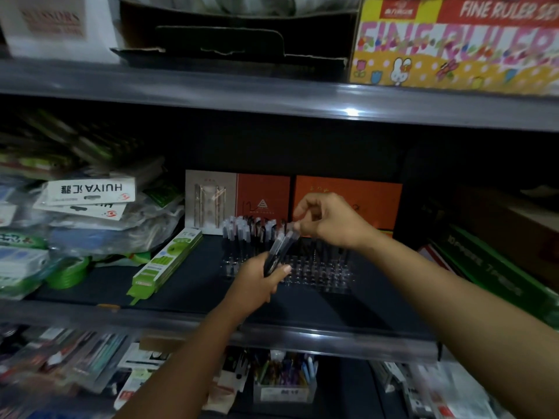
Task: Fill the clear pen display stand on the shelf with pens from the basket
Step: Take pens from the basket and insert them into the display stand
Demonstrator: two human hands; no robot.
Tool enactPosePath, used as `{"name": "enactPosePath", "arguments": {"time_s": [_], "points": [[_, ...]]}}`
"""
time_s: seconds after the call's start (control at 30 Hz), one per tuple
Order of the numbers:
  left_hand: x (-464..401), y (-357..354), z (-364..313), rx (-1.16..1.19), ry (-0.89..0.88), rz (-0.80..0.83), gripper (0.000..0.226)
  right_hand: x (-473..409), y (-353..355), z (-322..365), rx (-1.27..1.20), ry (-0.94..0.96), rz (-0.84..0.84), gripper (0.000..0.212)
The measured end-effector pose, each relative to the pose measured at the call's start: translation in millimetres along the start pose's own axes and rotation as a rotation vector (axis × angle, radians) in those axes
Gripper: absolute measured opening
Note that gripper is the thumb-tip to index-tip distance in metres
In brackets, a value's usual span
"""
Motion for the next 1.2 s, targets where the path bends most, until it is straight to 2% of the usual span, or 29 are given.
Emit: {"name": "enactPosePath", "arguments": {"time_s": [0.17, 0.27, 0.43, 0.6, 0.9, 1.07, 1.17, 1.2], "points": [[0.1, 13.5, 9.0, -0.109, 0.029, -0.027, 0.024, -1.7, 29.6, -5.4, 0.013, -0.003, -0.136, 0.01], [-3.0, 19.9, 8.6, -0.214, 0.01, -0.053, 0.025, -2.4, 42.0, -7.9, 0.1, 0.015, -0.23, 0.01], [-11.1, 21.5, 7.4, -0.308, 0.0, -0.08, 0.027, -6.4, 40.7, -19.3, 0.255, 0.033, -0.263, 0.007], [-15.4, 18.8, 11.7, -0.34, 0.004, -0.068, 0.029, -12.5, 17.9, -31.1, 0.37, 0.053, -0.233, 0.005], [-17.6, 22.5, 18.6, -0.29, -0.004, -0.048, 0.027, -25.6, -10.6, -31.0, 0.405, 0.092, -0.199, 0.01], [-18.5, 23.6, 21.4, -0.282, 0.007, -0.042, 0.025, -32.8, -26.7, -36.9, 0.454, 0.086, -0.098, 0.009], [-18.6, 23.1, 22.6, -0.269, 0.004, -0.037, 0.026, -35.7, -34.9, -42.9, 0.443, 0.036, -0.03, 0.023], [-18.6, 23.0, 22.8, -0.264, 0.002, -0.036, 0.026, -36.1, -37.3, -44.1, 0.44, 0.034, -0.02, 0.022]]}}
Point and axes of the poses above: each hand's wrist, its own x-axis away from the middle knuckle, its own y-axis out of the back of the hand, z = x × y, the point moved 6 cm from there along -x, towards the middle knuckle, and after that the axes turned 13 degrees about x, right-handed, at the moved point
